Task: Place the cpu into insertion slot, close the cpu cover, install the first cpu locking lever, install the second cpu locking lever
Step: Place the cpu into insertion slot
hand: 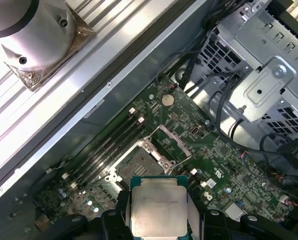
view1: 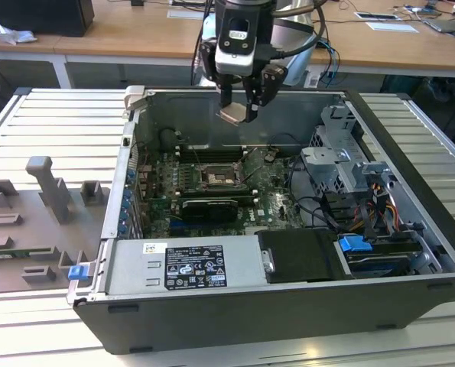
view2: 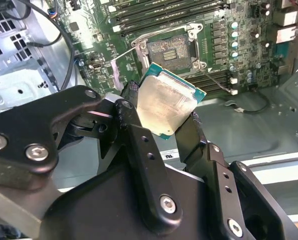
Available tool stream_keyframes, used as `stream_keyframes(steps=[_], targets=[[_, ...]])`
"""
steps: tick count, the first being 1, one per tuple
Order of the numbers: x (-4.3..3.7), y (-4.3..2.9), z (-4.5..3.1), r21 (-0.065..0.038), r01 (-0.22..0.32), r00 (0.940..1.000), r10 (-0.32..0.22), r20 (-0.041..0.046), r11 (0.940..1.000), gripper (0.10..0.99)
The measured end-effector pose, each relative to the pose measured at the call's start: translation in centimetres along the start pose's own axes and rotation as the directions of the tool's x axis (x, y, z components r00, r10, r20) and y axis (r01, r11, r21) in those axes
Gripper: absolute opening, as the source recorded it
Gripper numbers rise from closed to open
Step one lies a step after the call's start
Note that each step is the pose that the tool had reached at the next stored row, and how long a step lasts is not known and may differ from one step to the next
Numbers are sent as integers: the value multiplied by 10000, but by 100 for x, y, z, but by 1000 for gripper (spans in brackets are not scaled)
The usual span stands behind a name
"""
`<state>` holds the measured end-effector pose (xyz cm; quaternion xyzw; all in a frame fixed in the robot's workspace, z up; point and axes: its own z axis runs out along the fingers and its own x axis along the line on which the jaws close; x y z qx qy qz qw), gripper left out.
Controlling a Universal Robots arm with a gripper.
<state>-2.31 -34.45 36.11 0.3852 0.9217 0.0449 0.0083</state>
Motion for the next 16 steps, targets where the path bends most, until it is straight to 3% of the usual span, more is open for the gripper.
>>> stream_keyframes(steps=[3,10,16], targets=[[0,-1,9,-6,-393,9992,393,36,9992,541],[0,-3,29,-7,-663,9978,663,57,9978,541],[-4,-2,55,83,-745,9972,745,-6,9972,541]])
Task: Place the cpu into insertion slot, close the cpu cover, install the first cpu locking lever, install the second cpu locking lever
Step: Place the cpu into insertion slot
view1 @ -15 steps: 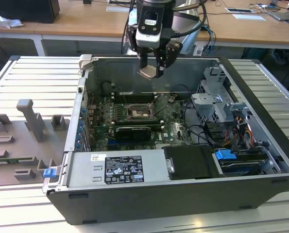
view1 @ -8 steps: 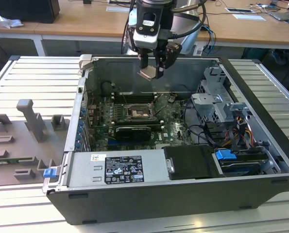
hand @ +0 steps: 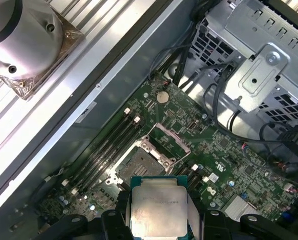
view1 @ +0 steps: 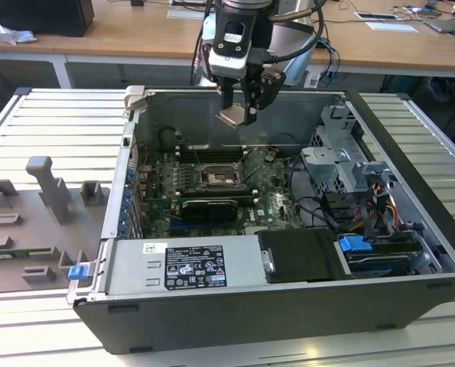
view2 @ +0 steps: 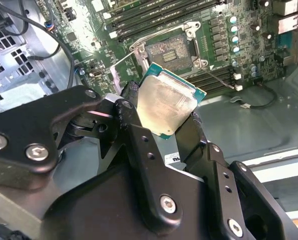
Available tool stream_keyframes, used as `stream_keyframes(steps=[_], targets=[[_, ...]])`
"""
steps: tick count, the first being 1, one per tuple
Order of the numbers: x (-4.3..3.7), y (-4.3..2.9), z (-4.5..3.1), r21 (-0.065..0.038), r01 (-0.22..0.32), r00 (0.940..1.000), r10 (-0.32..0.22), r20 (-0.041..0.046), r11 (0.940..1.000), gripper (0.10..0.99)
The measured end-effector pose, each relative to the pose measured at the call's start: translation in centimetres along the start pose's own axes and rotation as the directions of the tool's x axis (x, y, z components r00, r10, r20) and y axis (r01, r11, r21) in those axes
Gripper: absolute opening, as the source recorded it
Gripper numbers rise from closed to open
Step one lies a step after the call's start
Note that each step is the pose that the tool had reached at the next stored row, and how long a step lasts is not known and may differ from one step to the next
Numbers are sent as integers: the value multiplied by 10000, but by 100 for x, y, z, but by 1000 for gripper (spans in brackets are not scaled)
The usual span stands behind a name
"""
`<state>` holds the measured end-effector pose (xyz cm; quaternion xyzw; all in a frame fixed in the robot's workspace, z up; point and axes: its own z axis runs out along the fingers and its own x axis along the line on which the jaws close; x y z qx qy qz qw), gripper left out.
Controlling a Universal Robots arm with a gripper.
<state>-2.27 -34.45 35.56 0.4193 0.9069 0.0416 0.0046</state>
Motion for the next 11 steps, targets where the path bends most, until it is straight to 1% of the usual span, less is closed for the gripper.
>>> stream_keyframes(steps=[7,11], targets=[[-1,-2,36,11,-3,10000,3,1,10000,541],[-2,-3,43,9,-146,9999,146,13,9999,541]])
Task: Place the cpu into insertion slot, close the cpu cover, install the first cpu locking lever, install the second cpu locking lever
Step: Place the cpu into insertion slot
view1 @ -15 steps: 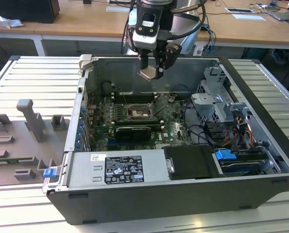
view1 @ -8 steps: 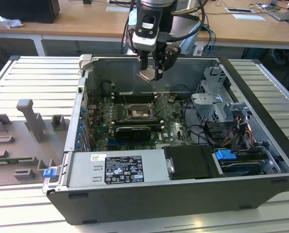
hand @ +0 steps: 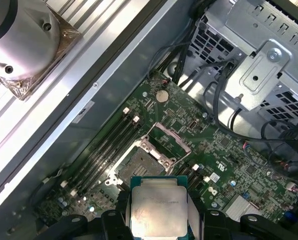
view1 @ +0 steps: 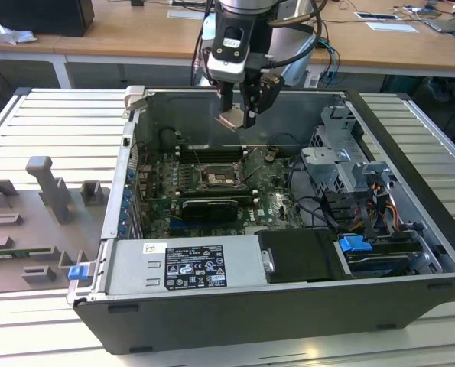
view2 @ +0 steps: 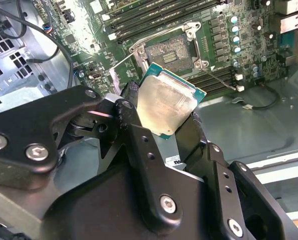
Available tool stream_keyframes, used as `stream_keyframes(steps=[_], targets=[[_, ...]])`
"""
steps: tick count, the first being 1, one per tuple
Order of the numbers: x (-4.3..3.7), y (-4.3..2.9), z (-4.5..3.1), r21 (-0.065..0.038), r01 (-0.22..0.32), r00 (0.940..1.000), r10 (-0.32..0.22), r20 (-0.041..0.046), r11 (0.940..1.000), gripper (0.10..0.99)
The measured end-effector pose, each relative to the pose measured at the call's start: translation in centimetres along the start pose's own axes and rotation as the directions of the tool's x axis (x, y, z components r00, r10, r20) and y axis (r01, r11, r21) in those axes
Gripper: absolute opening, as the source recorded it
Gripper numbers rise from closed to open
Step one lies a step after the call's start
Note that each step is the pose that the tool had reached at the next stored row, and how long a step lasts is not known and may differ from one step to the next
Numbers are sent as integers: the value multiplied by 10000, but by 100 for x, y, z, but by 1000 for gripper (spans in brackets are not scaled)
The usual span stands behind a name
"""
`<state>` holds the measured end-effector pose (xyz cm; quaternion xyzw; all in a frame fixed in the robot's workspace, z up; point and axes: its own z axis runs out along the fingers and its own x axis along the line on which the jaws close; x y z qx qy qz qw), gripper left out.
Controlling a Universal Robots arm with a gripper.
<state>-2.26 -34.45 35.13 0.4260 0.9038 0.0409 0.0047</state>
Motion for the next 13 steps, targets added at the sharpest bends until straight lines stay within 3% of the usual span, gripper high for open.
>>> stream_keyframes(steps=[13], targets=[[0,-1,16,-18,-600,9982,600,46,9982,541]])
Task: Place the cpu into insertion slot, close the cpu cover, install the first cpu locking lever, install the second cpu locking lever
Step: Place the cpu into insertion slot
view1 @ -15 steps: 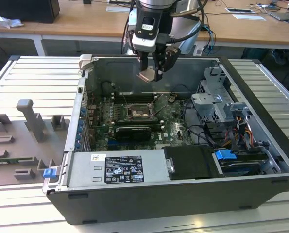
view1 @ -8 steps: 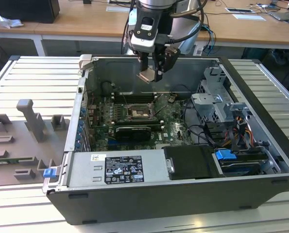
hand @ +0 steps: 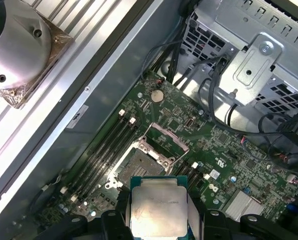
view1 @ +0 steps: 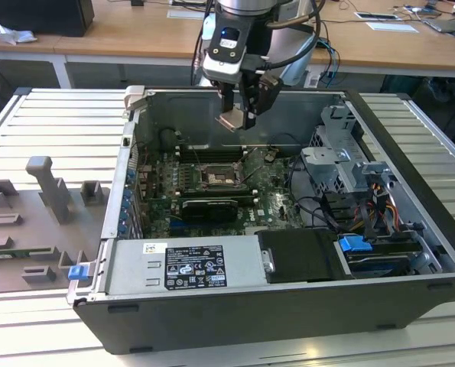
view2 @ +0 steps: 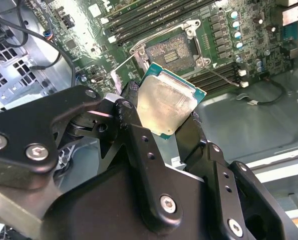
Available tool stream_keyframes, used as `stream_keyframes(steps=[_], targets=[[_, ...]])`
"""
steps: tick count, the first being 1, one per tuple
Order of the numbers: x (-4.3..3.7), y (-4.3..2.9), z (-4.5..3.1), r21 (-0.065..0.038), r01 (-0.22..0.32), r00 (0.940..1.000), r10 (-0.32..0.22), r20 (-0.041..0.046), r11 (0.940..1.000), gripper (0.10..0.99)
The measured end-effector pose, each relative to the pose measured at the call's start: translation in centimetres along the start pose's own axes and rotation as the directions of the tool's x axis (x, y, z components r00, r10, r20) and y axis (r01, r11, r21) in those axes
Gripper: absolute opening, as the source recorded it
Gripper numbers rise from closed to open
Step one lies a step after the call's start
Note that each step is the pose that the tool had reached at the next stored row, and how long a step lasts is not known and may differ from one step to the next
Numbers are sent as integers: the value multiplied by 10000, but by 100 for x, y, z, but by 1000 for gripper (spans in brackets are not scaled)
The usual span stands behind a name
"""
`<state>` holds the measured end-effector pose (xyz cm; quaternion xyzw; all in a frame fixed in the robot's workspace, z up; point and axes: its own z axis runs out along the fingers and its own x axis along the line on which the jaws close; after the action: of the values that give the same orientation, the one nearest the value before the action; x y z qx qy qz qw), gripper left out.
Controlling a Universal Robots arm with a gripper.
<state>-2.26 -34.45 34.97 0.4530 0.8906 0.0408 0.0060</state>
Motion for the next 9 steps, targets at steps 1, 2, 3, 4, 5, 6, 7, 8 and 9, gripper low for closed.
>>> stream_keyframes(steps=[1,2,3,4,5,6,7,8,9], targets=[[0,0,1,-1,-46,10000,46,4,10000,541],[0,0,2,-2,-81,10000,81,7,10000,541],[0,0,3,-4,-123,9999,123,10,9999,541],[0,0,4,-5,-158,9999,158,12,9999,541],[0,0,5,-5,-211,9998,211,17,9998,541],[0,-1,6,-7,-248,9997,248,20,9997,541],[0,0,7,-8,-282,9996,282,22,9996,541],[0,0,8,-9,-336,9994,336,27,9994,541],[0,-1,10,-12,-413,9991,413,32,9991,541]])
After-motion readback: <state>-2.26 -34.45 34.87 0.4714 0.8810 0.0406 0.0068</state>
